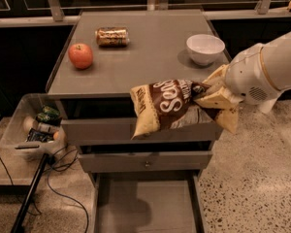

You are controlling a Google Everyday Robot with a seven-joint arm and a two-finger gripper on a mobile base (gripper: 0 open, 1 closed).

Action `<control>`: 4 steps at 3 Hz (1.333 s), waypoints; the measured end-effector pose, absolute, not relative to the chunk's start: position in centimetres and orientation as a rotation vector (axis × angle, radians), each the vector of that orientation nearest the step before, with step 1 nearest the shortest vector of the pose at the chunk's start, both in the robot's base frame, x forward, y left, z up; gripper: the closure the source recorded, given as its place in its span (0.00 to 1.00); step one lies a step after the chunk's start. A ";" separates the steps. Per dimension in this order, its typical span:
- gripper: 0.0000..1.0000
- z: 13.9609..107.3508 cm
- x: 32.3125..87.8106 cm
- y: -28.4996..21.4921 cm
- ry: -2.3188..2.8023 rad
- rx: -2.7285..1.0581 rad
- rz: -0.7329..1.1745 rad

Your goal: Place brown chip bag into bottom drawer

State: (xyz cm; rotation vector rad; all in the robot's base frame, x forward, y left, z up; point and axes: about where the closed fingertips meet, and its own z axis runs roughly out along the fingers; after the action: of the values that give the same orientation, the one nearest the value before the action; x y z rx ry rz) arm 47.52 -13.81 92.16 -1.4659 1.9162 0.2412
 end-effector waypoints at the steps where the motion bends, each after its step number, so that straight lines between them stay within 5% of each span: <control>1: 1.00 88.9 44.7 -11.5 1.887 -1.510 0.290; 4: 1.00 73.0 40.6 -9.0 1.848 -1.518 0.380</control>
Offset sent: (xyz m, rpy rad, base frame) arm -0.0877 0.0485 -0.1668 0.0409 0.1306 0.1130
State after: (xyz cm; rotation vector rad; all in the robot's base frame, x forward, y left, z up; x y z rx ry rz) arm 40.59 -8.99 73.03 -1.5178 1.8482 0.3799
